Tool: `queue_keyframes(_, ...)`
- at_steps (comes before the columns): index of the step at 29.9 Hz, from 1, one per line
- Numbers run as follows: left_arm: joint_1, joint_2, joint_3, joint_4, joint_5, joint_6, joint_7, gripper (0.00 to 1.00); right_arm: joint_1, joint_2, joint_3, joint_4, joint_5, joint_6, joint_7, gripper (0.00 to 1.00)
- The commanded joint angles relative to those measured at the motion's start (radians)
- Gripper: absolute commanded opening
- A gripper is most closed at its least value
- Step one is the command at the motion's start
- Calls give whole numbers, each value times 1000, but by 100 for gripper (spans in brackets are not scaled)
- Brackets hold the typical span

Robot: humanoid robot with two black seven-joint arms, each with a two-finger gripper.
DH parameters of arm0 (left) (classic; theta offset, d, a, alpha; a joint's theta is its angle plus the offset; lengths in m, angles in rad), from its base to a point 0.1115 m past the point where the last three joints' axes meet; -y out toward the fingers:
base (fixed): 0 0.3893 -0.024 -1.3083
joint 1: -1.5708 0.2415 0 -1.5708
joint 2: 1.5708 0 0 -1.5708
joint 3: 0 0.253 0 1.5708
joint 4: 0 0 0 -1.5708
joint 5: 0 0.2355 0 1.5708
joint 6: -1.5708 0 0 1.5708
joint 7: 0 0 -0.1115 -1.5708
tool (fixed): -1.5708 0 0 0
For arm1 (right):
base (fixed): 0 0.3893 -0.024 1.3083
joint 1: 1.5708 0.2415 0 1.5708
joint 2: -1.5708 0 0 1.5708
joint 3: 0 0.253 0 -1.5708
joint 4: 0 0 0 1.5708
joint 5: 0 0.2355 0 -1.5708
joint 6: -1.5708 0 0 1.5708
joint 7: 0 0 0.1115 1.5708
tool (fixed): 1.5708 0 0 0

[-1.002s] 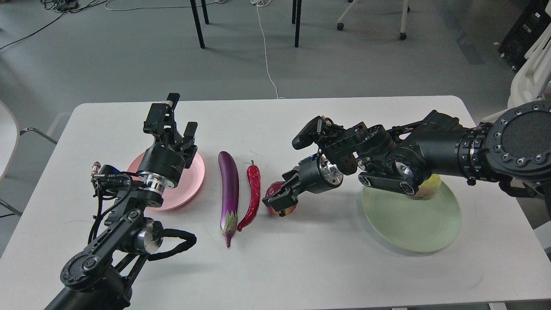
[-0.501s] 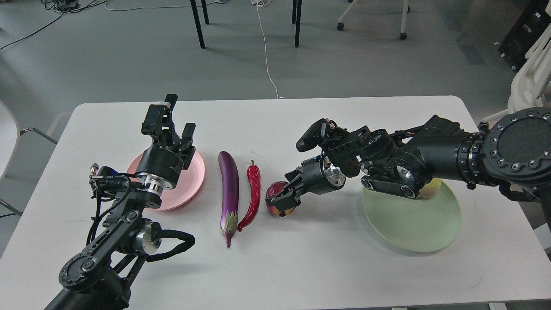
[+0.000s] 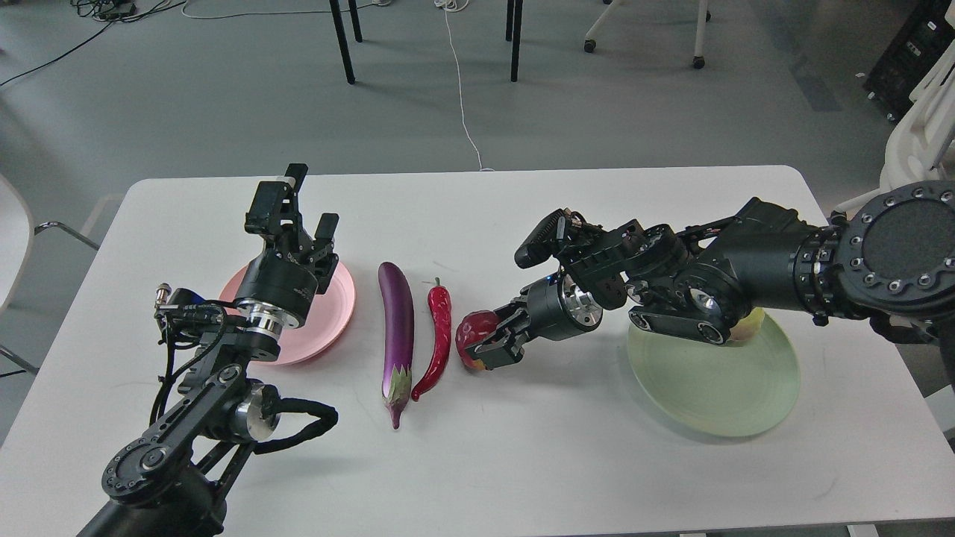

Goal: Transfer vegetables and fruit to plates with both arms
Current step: 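Carry the apple with the right gripper onto the green plate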

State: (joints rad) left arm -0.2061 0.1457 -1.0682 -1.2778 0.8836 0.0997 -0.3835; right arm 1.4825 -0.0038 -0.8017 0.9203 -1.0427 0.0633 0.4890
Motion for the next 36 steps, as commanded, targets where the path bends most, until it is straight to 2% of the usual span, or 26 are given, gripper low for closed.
queue_keyframes(1,-1,-1,2,0,0,0,0,99,85,-62,-5,70,-10,1,0,62)
queue_keyframes(6,-1,0,2,0,0,0,0,99,192,-257,-23,202,-136,4,0,62)
queue_keyframes(11,-1,8,5,-5,0,0,2,99,199,-454,-88,278,-331,4,0,63)
queue_keyframes(17,-3,8,17,-11,0,0,2,99,188,-645,-120,459,-393,10,0,65)
queue_keyframes(25,-1,8,17,-18,2,0,2,99,154,-665,-129,437,-407,10,0,69)
queue_keyframes(27,-1,9,17,-20,2,0,2,99,150,-665,-137,436,-412,10,0,75)
queue_keyframes(30,-1,15,19,-20,3,0,0,99,139,-665,-140,416,-408,10,0,92)
queue_keyframes(36,-4,57,22,-32,2,-9,0,99,134,-682,-125,407,-395,9,0,96)
